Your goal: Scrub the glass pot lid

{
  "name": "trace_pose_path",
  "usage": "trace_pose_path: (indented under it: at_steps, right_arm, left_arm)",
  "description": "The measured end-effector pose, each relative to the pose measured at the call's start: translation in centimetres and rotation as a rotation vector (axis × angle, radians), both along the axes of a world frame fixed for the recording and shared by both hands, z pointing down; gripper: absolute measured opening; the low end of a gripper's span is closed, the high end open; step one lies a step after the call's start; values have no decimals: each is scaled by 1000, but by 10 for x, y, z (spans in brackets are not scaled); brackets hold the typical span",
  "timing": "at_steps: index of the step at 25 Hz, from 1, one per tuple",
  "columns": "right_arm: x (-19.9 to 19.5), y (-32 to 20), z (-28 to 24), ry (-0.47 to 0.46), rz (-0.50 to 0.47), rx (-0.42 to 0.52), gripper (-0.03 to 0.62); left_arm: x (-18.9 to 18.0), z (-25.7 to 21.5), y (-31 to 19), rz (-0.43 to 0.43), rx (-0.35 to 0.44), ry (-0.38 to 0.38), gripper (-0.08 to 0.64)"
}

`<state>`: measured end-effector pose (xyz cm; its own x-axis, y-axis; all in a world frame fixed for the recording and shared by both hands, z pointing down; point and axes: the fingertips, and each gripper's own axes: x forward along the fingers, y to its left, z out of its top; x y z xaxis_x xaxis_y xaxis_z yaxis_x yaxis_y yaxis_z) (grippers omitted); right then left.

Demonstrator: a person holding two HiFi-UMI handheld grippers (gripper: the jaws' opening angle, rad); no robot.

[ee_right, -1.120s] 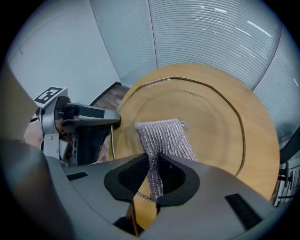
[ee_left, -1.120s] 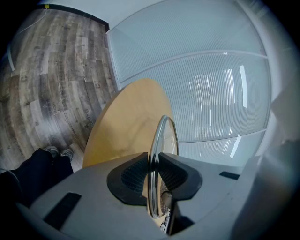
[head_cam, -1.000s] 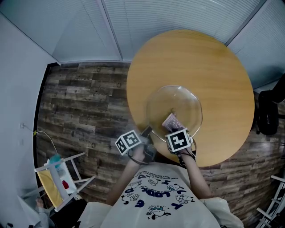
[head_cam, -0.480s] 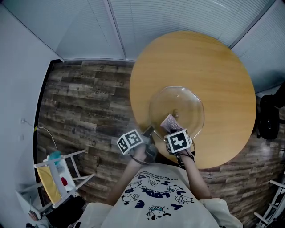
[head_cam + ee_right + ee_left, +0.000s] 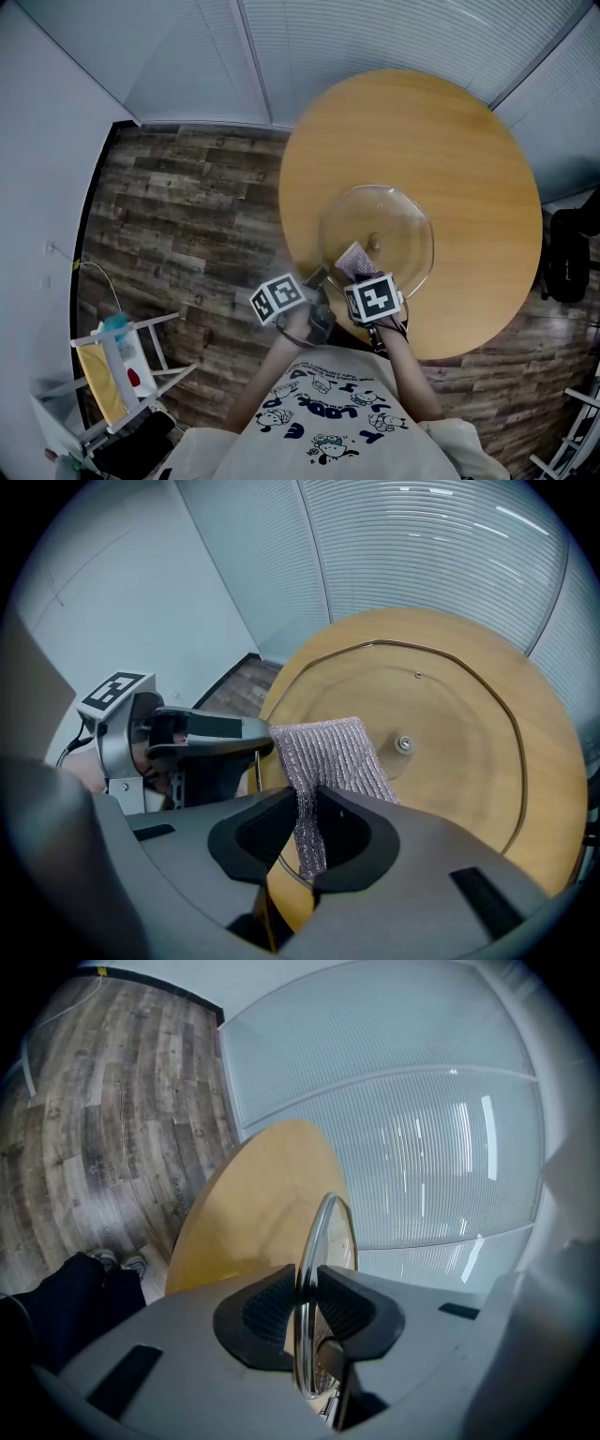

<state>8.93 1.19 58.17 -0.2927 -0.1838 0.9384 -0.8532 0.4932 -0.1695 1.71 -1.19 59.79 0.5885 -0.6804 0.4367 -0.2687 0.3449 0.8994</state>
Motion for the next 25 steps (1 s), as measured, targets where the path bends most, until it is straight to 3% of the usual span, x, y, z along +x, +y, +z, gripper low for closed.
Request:
trace_pose_path:
  at_steps: [25]
  right_arm:
    - [-30, -7, -1, -105, -39, -30, 75]
  left_arm:
    - [-3, 2, 1, 9, -4, -17, 74]
